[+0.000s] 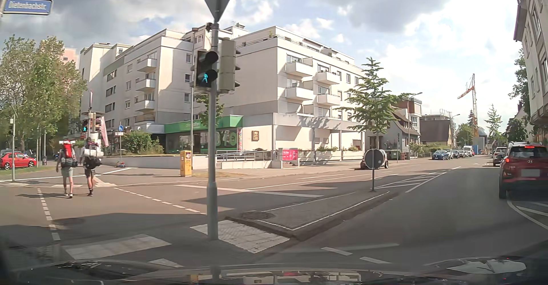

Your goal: Follow the waypoints while adhering to traffic rules and regulations

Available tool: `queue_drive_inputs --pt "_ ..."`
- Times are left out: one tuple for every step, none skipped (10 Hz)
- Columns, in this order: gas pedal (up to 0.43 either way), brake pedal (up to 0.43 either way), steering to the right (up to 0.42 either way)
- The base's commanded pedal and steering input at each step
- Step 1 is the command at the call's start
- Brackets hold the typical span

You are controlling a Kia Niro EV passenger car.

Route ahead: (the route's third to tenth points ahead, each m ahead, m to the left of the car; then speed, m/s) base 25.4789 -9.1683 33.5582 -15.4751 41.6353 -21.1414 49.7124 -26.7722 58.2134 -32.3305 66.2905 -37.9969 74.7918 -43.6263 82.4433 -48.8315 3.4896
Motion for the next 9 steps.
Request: queue_drive_inputs --pt "0.059 0.0 0.345" --pt "0.059 0.0 0.346" --pt "0.067 0.0 0.347" --pt "0.079 0.0 0.347" --pt "0.13 0.0 0.347" --pt "0.138 0.0 0.346" --pt "0.138 0.0 0.34" --pt "0.15 0.0 0.329" --pt "0.157 0.0 0.32"
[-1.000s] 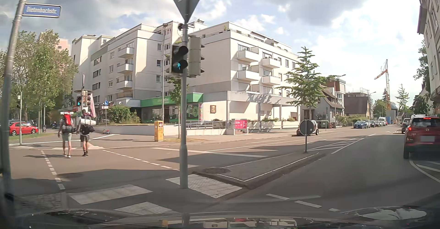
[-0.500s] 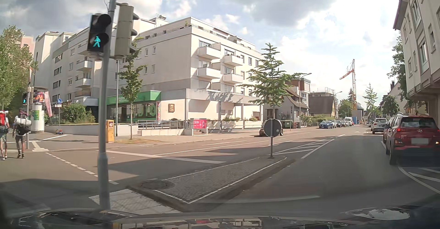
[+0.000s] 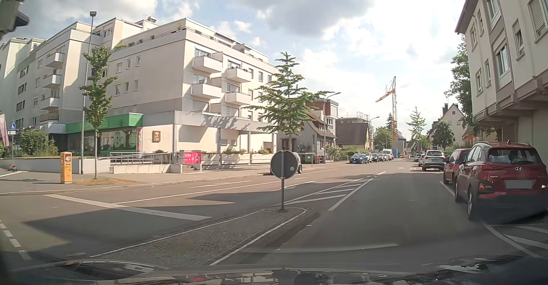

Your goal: Follow the waypoints while adhering to traffic rules and regulations

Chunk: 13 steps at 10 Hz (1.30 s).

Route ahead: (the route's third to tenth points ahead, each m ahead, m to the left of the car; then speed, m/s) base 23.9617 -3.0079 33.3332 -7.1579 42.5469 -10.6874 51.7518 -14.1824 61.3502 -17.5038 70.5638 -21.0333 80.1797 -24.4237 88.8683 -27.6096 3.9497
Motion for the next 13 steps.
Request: queue_drive_inputs --pt "0.157 0.0 0.308" --pt "0.157 0.0 0.295" --pt "0.157 0.0 0.283" --pt "0.157 0.0 0.277" --pt "0.157 0.0 0.273" --pt "0.157 0.0 0.261" --pt "0.157 0.0 0.238" --pt "0.157 0.0 0.219" --pt "0.157 0.0 0.193" --pt "0.169 0.0 0.173" --pt "0.169 0.0 0.148" --pt "0.169 0.0 0.12" --pt "0.189 0.0 0.097"
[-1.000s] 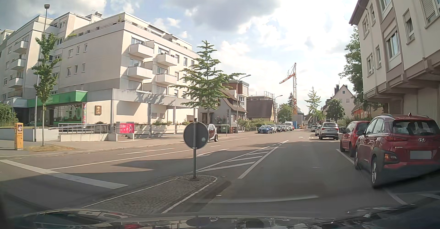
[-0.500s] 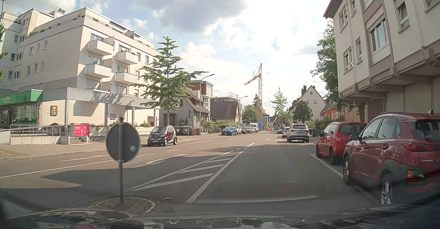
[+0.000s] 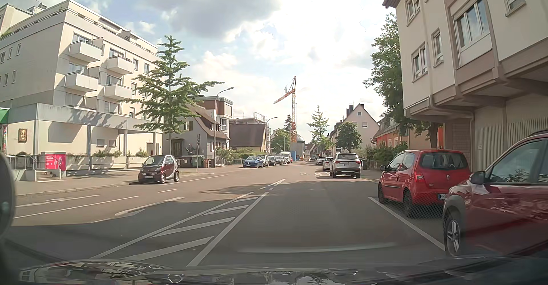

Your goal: Follow the waypoints while adhering to traffic rules and regulations

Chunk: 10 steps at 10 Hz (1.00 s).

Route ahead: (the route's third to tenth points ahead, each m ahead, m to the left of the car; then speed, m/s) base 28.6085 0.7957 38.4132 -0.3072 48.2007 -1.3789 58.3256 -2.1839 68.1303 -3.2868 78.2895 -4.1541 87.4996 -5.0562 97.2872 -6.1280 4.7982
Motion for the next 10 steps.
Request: queue_drive_inputs --pt "0.197 0.0 0.067" --pt "0.197 0.0 0.046" --pt "0.209 0.0 0.026" --pt "0.209 0.0 0.015" --pt "0.197 0.0 0.001" --pt "0.197 0.0 -0.006" --pt "0.197 0.0 -0.008" --pt "0.189 0.0 -0.007" --pt "0.189 0.0 -0.002" --pt "0.189 0.0 0.0"
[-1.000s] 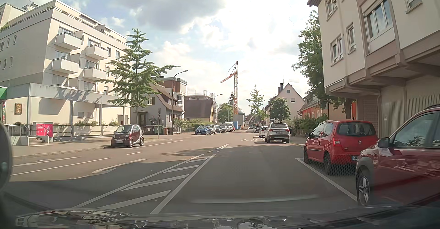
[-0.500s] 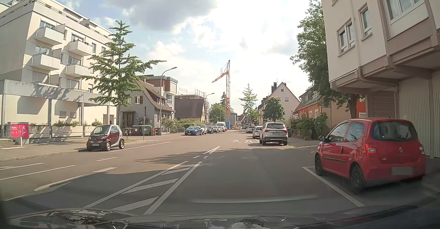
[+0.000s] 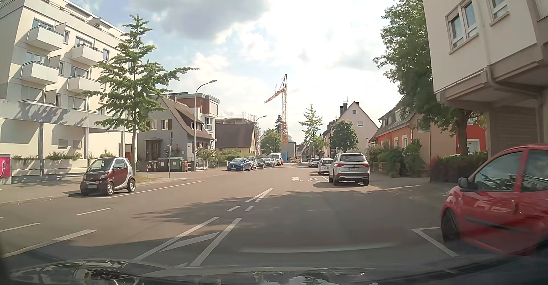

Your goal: Follow the waypoints while adhering to traffic rules and regulations

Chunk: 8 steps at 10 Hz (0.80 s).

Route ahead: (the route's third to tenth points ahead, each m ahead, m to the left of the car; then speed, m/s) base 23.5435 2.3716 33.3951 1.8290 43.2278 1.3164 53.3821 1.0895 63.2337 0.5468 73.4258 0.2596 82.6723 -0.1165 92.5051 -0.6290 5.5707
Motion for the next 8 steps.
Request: queue_drive_inputs --pt "0.189 0.0 0.0" --pt "0.189 0.0 0.0" --pt "0.169 0.0 0.0" --pt "0.169 0.0 0.004" --pt "0.157 0.0 0.007" --pt "0.15 0.0 0.008" --pt "0.15 0.0 0.008" --pt "0.138 0.0 0.008"
